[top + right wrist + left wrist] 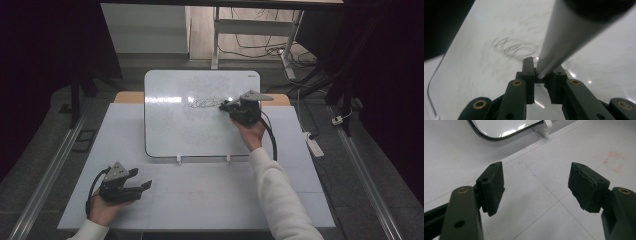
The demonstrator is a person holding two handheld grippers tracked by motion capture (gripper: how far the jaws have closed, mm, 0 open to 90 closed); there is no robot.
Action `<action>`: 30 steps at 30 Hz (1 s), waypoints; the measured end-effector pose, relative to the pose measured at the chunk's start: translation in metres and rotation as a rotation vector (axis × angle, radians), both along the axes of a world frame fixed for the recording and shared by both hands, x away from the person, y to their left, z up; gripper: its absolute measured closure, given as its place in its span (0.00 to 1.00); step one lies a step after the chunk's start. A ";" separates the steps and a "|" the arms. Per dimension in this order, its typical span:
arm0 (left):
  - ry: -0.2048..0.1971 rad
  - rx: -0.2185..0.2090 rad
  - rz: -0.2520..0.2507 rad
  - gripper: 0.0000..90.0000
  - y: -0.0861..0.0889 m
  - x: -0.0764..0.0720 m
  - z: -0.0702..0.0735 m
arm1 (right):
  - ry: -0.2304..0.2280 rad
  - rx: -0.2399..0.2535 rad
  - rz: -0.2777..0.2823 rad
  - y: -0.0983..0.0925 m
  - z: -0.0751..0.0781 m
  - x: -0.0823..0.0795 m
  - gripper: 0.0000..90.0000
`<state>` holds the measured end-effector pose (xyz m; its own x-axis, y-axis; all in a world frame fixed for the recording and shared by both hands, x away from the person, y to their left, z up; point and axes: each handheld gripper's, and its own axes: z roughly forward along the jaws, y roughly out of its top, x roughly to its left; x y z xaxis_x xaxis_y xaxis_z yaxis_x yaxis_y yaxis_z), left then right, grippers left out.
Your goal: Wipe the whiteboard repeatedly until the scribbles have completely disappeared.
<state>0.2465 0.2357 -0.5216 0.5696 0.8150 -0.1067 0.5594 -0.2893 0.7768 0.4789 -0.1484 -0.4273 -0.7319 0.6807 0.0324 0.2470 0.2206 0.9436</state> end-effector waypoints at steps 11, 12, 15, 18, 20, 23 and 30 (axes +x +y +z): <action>0.002 0.005 -0.004 0.33 0.000 0.001 -0.001 | 0.008 0.025 0.003 -0.007 -0.006 -0.002 0.86; 0.002 0.005 -0.004 0.33 0.000 0.001 -0.001 | -0.002 0.000 0.025 -0.003 -0.009 -0.006 0.86; -0.001 0.007 -0.005 0.33 -0.001 -0.001 0.000 | -0.020 0.003 -0.007 -0.008 -0.006 -0.003 0.86; -0.009 0.007 -0.007 0.33 -0.001 -0.002 0.001 | -0.017 0.051 -0.073 -0.019 -0.001 0.001 0.86; -0.005 0.004 -0.006 0.33 -0.001 -0.001 0.000 | -0.001 0.035 -0.043 -0.014 -0.005 -0.004 0.86; 0.003 0.007 -0.007 0.33 -0.001 0.001 -0.001 | -0.021 -0.021 -0.003 -0.008 -0.008 -0.008 0.86; -0.006 0.006 -0.006 0.33 -0.001 -0.001 0.000 | -0.012 0.081 -0.103 -0.020 0.006 0.010 0.86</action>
<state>0.2452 0.2347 -0.5213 0.5748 0.8123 -0.0985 0.5533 -0.2971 0.7782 0.4884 -0.1681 -0.4211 -0.6591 0.7476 0.0820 0.2525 0.1173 0.9605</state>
